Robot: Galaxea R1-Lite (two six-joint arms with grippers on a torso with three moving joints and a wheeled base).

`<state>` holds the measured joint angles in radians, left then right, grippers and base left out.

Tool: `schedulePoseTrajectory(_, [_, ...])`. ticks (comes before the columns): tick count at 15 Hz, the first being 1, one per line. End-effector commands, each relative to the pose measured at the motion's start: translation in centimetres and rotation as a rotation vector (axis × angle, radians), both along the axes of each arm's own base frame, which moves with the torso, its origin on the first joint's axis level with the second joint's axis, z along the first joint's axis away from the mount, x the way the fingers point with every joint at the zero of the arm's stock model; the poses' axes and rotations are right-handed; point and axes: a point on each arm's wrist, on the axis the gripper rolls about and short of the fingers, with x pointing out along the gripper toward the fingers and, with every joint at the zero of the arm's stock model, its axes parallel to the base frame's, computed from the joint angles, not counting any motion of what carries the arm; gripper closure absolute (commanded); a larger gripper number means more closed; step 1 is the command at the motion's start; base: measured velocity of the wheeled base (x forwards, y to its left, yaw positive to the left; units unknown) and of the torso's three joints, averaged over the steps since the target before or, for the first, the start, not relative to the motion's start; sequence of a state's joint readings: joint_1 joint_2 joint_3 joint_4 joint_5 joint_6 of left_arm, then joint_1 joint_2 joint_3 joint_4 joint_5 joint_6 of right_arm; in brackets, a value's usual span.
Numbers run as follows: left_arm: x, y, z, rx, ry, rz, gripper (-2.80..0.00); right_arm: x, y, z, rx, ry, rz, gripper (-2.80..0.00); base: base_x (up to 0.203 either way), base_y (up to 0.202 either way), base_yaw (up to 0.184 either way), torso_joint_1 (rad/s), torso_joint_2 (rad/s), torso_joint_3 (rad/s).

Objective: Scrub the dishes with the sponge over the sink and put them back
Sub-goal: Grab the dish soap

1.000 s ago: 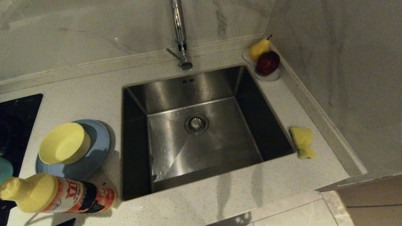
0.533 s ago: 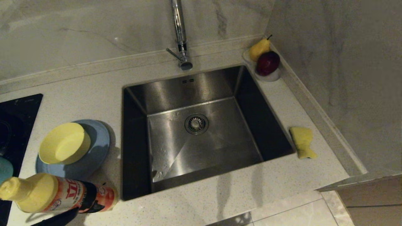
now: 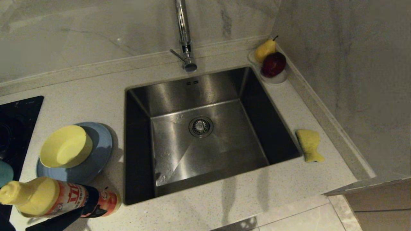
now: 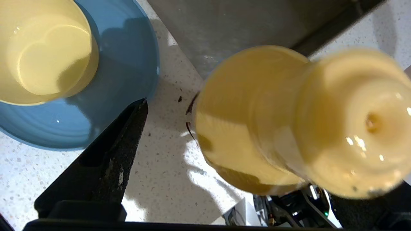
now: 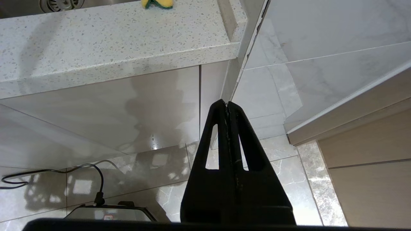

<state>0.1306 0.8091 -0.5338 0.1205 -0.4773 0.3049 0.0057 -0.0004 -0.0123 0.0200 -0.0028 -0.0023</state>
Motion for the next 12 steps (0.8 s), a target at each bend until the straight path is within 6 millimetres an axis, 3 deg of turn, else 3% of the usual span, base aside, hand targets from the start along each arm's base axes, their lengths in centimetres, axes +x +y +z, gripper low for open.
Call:
schedulePoseTrajectory(1, [0.14,0.02,-0.03,-0.001,-0.008,-0.001,-2.8,-0.01,0.0,0.0,-0.001,-0.001,0.0,0.0,0.0,0.0,0.0,0.0,0.0,0.0])
schedulePoseTrajectory(10, [-0.01,-0.04,-0.03,-0.027,-0.01,-0.009,-2.8,-0.01,0.0,0.0,-0.001,-0.001,0.0,0.0,0.0,0.0,0.0,0.0,0.0,0.0])
schedulePoseTrajectory(11, [-0.02,-0.04,-0.05,-0.027,-0.011,-0.009,0.0,-0.01,0.0,0.0,-0.001,-0.001,0.0,0.0,0.0,0.0,0.0,0.0,0.0,0.0])
schedulePoseTrajectory(12, [-0.03,-0.04,-0.01,-0.028,-0.013,-0.009,0.0,-0.01,0.0,0.0,-0.001,-0.001,0.0,0.0,0.0,0.0,0.0,0.0,0.0,0.0])
